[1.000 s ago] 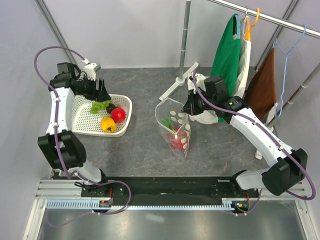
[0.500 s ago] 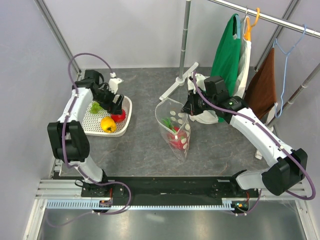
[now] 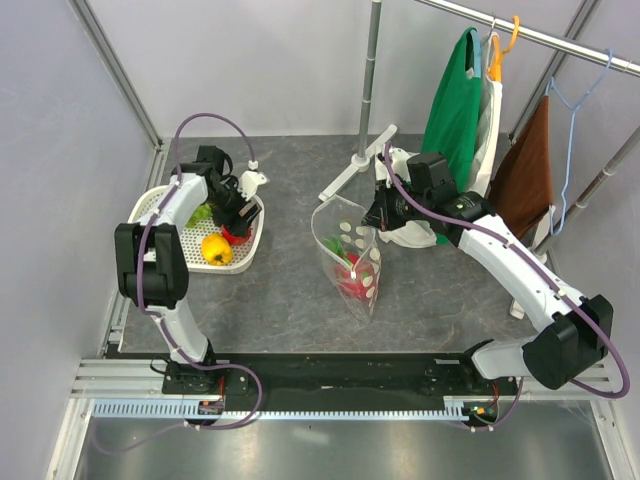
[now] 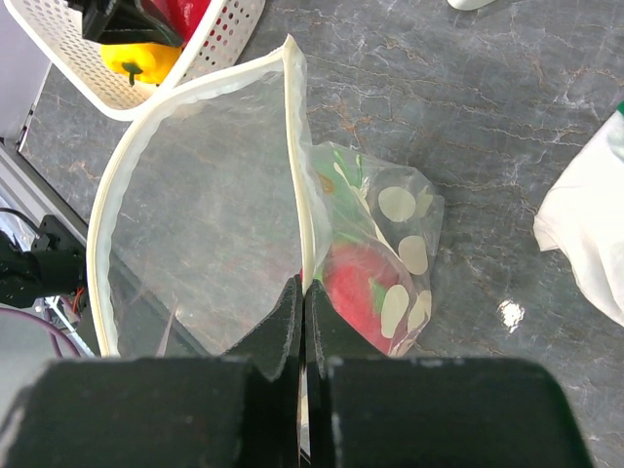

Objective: Place the food in the zip-top bag and seal the zipper
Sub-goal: Pick up the fake vegetable from the bin.

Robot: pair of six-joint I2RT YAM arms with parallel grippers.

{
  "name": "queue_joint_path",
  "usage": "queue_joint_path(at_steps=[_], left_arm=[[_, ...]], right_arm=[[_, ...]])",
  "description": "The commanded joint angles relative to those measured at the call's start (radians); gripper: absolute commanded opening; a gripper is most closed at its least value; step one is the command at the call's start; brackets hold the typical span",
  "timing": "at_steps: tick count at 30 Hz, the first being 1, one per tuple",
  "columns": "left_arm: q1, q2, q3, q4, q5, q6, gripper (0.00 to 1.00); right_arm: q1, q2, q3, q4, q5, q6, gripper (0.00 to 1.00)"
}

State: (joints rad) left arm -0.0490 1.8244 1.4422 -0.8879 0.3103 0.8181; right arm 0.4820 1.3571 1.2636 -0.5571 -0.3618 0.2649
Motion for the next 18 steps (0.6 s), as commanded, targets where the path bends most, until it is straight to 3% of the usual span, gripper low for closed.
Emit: queue_joint_path(at_steps=[1, 8, 11, 14, 15, 18], left_arm=[[-0.014, 0.029, -0.020, 0.052, -0.039, 0.058, 0.87], [-0.017, 0.053, -0.020, 0.061, -0.076, 0.064, 0.86], [-0.017, 0.010, -0.005, 0.053, -0.057, 0.055, 0.76], [-0.017, -0.071, 0.050, 0.006, 0.002, 0.010, 0.60], [-0.017, -0.111, 0.078, -0.011, 0.027, -0.022, 0.50], [-0.023, -0.166, 0.203, -0.092, 0.156, -0.104, 0.35]], right_arm=[[0.004, 0.000, 0.023, 0.019, -0.016, -0.006, 0.00], [0.003, 0.004, 0.029, 0.017, -0.015, -0.007, 0.00], [0.003, 0.005, 0.030, 0.016, -0.012, -0.006, 0.00], [0.003, 0.004, 0.028, 0.016, -0.008, -0.009, 0.00], [0.004, 0.002, 0.025, 0.017, -0.008, -0.007, 0.00], [0.003, 0.004, 0.016, 0.016, -0.006, -0.001, 0.00]])
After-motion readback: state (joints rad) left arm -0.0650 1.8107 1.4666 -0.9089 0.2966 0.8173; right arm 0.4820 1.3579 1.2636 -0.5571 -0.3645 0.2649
